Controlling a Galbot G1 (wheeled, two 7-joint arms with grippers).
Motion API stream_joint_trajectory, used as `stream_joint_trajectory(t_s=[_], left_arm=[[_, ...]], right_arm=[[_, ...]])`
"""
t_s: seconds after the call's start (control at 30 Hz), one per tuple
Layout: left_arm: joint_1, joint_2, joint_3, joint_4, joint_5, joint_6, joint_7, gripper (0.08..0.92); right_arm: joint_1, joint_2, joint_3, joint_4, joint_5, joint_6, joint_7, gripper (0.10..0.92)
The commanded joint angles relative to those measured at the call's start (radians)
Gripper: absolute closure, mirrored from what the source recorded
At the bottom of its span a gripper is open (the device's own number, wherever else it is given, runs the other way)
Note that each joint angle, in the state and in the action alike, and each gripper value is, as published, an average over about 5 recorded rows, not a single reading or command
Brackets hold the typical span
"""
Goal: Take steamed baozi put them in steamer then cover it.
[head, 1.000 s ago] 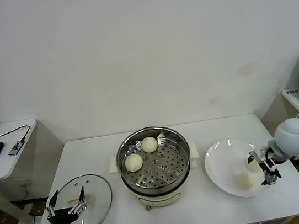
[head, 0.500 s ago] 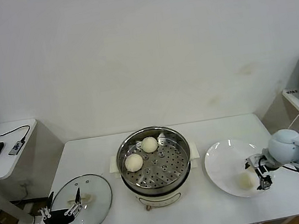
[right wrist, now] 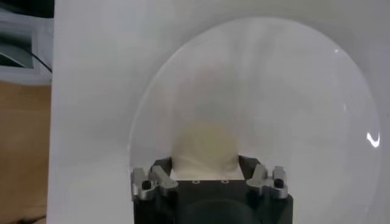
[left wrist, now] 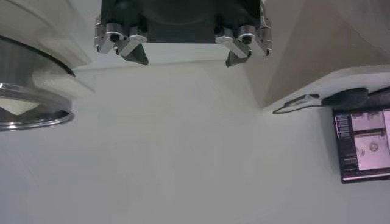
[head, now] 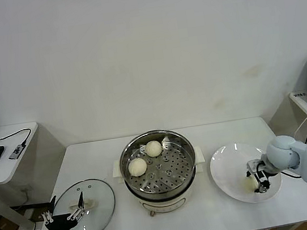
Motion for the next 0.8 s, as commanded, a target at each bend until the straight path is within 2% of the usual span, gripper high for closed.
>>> stream_joint_trajectory(t_s=[0.03, 0.23, 0.47, 0.63, 0.8], left_arm=[[-0.002, 0.001, 0.001, -0.004, 0.001, 0.001, -0.001, 0.177], [-0.001, -0.001, -0.003, -0.010, -0.001, 0.001, 0.000, 0.177], [0.001, 0.001, -0.002, -0.016, -0.002, 0.002, 0.002, 0.177], [-0.001, 0.004, -0.002, -0.016, -0.003, 0.001, 0.003, 0.177], [0.000, 0.004, -0.003, -0.016, -0.005, 0.000, 0.004, 0.177]], right_arm=[[0.057, 0.012, -0.023, -0.016, 0.015, 0.003, -0.010, 0.436], [0.203, -0.003, -0.046, -0.016, 0.081, 0.007, -0.026, 0.478], [0.462, 0.002, -0.109, -0.026, 0.176, 0.018, -0.062, 0.470], [0.715, 0.067, -0.256, -0.007, 0.269, 0.019, -0.065, 0.465], [0.880, 0.194, -0.352, 0.023, 0.336, 0.010, -0.046, 0.464]])
